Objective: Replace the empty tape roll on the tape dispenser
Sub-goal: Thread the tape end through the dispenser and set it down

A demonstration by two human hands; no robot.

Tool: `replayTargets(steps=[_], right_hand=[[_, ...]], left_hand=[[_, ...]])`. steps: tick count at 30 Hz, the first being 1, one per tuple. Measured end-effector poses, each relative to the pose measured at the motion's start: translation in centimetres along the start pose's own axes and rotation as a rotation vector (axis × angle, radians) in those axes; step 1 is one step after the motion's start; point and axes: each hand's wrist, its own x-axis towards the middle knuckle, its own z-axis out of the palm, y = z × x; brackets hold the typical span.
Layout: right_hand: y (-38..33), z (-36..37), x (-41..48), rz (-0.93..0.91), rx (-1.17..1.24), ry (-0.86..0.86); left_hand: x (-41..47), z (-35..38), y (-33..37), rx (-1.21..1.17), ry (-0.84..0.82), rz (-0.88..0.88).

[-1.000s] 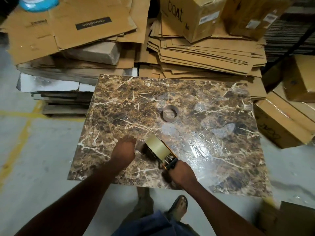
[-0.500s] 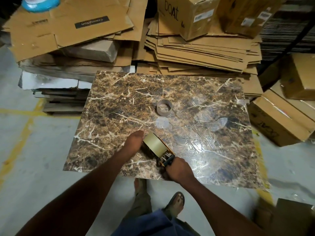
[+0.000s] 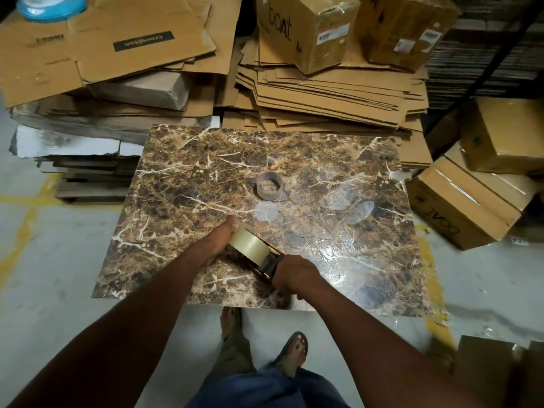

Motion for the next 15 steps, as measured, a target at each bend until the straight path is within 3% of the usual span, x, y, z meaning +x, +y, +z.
replayTargets(steps=[3, 8, 15], right_hand=[[0.6, -1.6, -1.1, 0.024, -0.108, -0.041], [1.1, -2.3, -2.2, 0.063, -0.128, -0.052], [1.6, -2.7, -2.3, 0.18, 0.011, -0.181]], left_hand=[[2.9, -0.3, -1.6, 0.053, -0.056, 0.005], [10.2, -1.5, -5.7, 0.151, -0.002, 0.013], [4.8, -0.3, -4.1, 0.152, 0.083, 0.082]])
